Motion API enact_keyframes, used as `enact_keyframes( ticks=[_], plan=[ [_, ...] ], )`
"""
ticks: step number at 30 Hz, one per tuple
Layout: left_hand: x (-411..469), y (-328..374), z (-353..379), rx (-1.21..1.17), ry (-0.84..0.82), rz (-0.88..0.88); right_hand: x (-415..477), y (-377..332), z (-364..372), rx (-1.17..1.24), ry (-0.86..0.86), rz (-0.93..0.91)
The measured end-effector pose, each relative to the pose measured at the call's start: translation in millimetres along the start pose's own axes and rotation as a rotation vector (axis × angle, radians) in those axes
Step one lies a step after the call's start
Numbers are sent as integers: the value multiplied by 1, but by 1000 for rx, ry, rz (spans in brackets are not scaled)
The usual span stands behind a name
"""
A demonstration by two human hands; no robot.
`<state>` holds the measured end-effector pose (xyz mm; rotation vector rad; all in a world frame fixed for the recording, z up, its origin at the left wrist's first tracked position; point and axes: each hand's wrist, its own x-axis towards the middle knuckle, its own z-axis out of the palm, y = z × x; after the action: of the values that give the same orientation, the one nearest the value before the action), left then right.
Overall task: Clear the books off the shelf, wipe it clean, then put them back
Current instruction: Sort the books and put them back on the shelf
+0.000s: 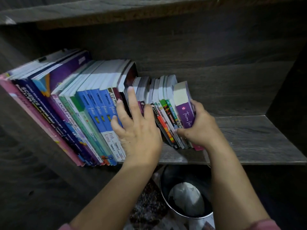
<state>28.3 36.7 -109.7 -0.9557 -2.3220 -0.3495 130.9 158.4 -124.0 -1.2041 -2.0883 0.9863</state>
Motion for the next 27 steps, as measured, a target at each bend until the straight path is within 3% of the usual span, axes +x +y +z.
enact_keyframes(
  ticks=[10, 18, 23, 27],
  plan=[
    [1, 20, 17, 74, -140, -67, 6, 36, -2, 20, -157, 142],
    [3, 18, -8, -238, -128, -72, 10, 61, 0, 134, -243, 265],
    [-32, 25, -38, -449, -109, 13, 14, 68, 7, 95, -224, 237],
    [-13, 19, -41, -643, -239, -236, 11, 63, 4, 75, -245, 248]
  ],
)
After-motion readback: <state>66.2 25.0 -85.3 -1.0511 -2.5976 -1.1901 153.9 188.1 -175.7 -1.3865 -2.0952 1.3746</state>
